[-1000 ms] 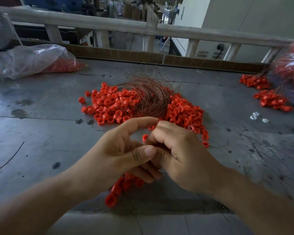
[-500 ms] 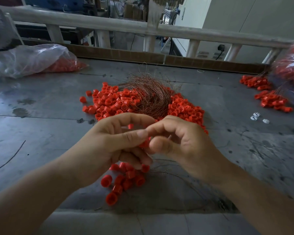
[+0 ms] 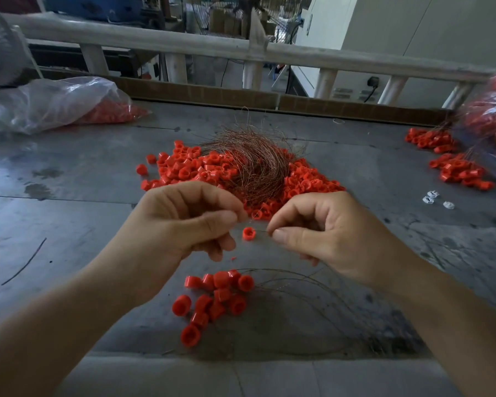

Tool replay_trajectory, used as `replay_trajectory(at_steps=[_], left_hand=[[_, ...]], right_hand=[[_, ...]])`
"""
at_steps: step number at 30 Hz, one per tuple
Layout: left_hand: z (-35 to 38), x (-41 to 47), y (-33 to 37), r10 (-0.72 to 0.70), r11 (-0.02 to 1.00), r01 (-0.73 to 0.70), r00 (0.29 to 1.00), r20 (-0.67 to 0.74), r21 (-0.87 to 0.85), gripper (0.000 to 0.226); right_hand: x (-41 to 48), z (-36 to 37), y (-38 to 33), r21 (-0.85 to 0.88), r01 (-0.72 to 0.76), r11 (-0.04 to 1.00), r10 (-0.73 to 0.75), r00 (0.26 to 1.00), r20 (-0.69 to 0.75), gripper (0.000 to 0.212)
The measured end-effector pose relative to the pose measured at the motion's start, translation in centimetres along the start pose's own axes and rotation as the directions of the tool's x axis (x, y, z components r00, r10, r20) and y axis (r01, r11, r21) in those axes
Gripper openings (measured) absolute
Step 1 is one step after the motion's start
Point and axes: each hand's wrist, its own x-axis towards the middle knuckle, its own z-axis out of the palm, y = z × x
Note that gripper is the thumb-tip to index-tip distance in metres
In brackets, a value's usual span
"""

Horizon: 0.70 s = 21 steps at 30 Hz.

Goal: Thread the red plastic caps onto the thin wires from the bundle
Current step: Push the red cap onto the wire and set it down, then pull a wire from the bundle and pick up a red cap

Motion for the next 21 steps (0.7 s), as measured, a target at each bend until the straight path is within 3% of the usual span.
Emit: replay_trajectory(at_steps=[3, 6, 8, 11, 15, 18, 21], left_hand=[[0.1, -0.3, -0.3, -0.013, 0.94, 0.001, 0.999, 0.033, 0.341, 0.021], [-0.1, -0.5, -1.2, 0.056, 0.732, -0.074, 0.997, 0.049, 0.677, 0.009], [0.0, -0.5, -1.4, 0.11, 0.59, -0.134, 0.99, 0.085, 0.796, 0.02], [0.8, -0.7, -1.7, 0.093, 0.503, -0.162, 0.987, 0.133, 0.849, 0.033], [1.4, -0.8, -2.4, 0.072, 0.424, -0.167, 0.986, 0.151, 0.89, 0.015], [1.1, -0.7, -2.2, 0.081, 0.395, -0.205, 0.979, 0.188, 0.895, 0.024], [0.6, -0.8, -1.9, 0.04, 0.393, -0.178, 0.983, 0.177, 0.902, 0.018]], right_hand=[[0.1, 0.0, 0.3, -0.225, 0.01, 0.974, -0.002, 0.999, 0.036, 0.016], [0.1, 0.8, 0.7, -0.404, 0.04, 0.914, 0.01, 0.992, 0.122, 0.007], [0.1, 1.3, 1.2, -0.473, 0.078, 0.878, 0.012, 0.983, 0.185, 0.008], [0.2, 1.9, 1.4, -0.488, 0.118, 0.865, 0.005, 0.97, 0.244, 0.009], [0.4, 1.9, 1.5, -0.475, 0.128, 0.87, 0.005, 0.963, 0.269, 0.009], [0.4, 1.6, 1.4, -0.459, 0.099, 0.883, 0.004, 0.976, 0.218, 0.02], [0.3, 1.4, 1.2, -0.448, 0.08, 0.891, 0.02, 0.977, 0.214, 0.026]])
